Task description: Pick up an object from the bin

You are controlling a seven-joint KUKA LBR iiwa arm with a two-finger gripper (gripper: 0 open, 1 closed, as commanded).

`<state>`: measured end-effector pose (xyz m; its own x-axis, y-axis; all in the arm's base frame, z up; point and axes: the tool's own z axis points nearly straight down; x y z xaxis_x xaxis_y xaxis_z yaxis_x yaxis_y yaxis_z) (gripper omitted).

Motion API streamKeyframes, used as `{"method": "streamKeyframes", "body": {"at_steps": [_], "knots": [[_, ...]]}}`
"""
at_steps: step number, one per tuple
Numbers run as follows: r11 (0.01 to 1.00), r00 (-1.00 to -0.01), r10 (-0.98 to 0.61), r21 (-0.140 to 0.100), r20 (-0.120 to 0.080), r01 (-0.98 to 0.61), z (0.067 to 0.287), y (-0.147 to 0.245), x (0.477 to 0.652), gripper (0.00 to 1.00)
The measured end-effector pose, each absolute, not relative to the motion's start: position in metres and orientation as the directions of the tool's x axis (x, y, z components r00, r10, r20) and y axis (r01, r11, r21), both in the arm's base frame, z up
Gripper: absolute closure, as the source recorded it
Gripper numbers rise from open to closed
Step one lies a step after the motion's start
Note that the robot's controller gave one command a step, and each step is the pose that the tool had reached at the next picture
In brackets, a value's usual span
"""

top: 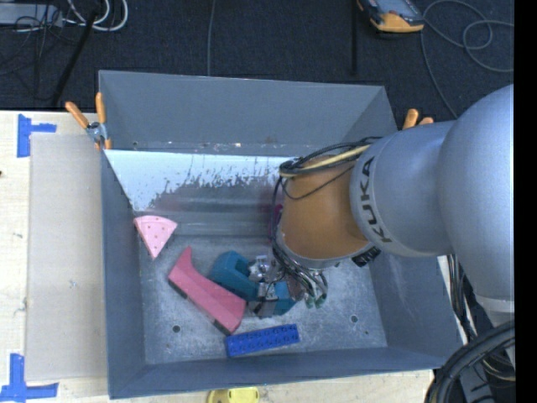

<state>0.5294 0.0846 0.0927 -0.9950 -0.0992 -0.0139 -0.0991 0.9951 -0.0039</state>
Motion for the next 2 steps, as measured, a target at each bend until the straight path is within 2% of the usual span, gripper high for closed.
{"method": "streamKeyframes", "body": {"at_steps": [1, 2], "knots": [[0.961, -0.961, -0.278, 0.002, 0.002, -0.278, 0.096, 0.043, 0.545, 1.0], [0.958, -0.958, -0.286, 0.001, 0.012, -0.286, 0.15, 0.036, 0.547, 1.0]]}}
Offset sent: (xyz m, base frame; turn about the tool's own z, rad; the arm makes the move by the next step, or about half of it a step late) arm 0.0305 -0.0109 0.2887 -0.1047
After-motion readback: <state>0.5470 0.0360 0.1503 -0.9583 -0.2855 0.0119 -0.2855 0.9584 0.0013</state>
